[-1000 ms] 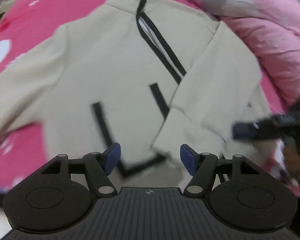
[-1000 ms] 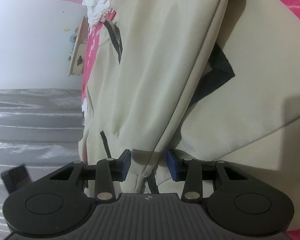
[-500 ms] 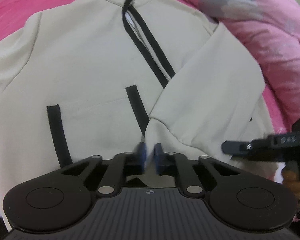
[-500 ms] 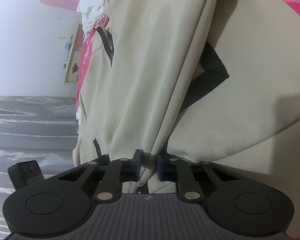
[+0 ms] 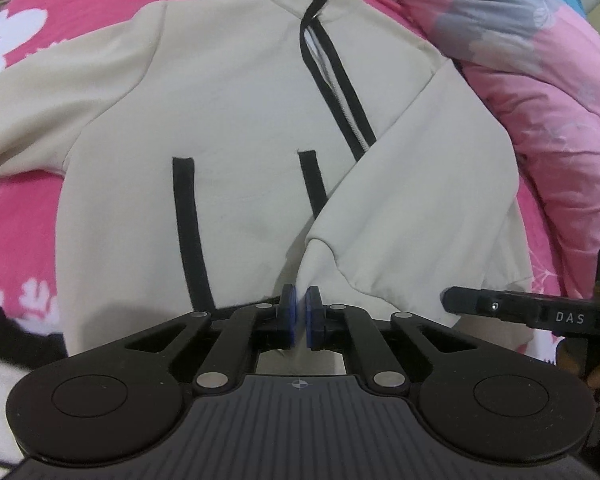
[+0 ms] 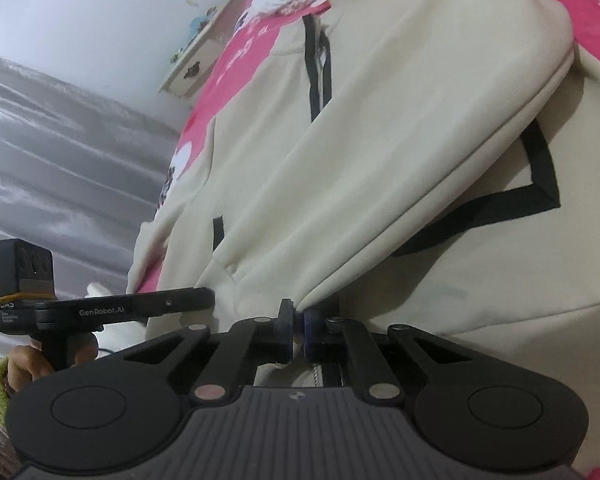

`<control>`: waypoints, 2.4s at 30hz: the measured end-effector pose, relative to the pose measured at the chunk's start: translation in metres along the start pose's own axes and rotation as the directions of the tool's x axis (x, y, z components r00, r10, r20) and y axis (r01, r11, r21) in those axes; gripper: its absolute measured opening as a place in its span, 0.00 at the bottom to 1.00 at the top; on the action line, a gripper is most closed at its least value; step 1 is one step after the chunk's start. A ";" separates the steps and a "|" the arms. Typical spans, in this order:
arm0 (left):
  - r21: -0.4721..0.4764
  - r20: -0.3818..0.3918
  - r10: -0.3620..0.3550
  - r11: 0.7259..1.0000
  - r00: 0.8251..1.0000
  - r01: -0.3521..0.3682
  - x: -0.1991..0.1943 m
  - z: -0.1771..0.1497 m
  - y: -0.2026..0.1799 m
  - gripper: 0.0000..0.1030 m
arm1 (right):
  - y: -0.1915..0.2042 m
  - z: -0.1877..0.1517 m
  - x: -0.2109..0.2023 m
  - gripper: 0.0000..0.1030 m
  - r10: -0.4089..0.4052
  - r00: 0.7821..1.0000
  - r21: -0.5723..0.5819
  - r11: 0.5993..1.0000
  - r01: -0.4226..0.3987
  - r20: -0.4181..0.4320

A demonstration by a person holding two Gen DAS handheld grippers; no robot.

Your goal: Fold clothes

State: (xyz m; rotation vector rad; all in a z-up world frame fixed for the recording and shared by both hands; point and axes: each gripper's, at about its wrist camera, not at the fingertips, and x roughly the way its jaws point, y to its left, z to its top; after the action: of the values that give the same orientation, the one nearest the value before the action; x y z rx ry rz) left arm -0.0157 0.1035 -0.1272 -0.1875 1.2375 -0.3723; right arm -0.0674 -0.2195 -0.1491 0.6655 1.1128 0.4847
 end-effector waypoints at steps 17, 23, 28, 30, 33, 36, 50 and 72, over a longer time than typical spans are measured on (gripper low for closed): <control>0.160 0.068 0.186 0.968 0.980 -0.195 0.010 -0.020 0.006 0.03 | 0.010 -0.007 0.038 0.13 -0.003 0.997 -0.055 0.998 -0.001 -0.078; 0.249 0.066 0.241 0.936 0.968 -0.250 0.028 -0.026 -0.003 0.05 | 0.007 -0.008 0.009 0.37 -0.009 1.000 -0.130 0.992 0.008 -0.006; 0.226 0.024 0.254 0.941 0.967 -0.253 0.017 -0.023 0.001 0.24 | 0.002 -0.010 -0.009 0.37 0.001 1.000 -0.130 0.992 0.003 0.029; 0.215 0.020 0.260 0.942 0.965 -0.258 0.008 -0.024 0.002 0.24 | 0.002 -0.009 -0.013 0.37 0.004 0.999 -0.140 0.990 0.001 0.037; 0.211 0.038 0.264 0.941 0.964 -0.266 -0.010 -0.027 -0.001 0.26 | 0.007 -0.010 -0.016 0.37 0.014 0.999 -0.164 0.986 -0.006 0.047; 0.234 0.040 0.277 0.932 0.960 -0.279 -0.023 -0.023 -0.009 0.27 | 0.015 -0.012 -0.025 0.37 0.004 0.997 -0.234 0.972 0.016 0.082; 0.406 0.154 0.012 0.911 0.988 -0.074 0.064 0.086 -0.145 0.33 | -0.036 0.032 -0.093 0.37 -0.336 0.799 -0.340 0.772 0.537 0.499; 0.425 0.171 -0.050 0.905 0.984 -0.028 0.114 0.083 -0.142 0.33 | -0.131 0.058 -0.062 0.05 -0.314 0.779 0.026 0.933 0.358 0.542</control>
State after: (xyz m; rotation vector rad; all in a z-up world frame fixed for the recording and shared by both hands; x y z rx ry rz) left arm 0.0691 -0.0755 -0.1538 0.1475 0.9518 -0.6141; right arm -0.0335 -0.3681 -0.1843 0.4721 0.6443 0.0155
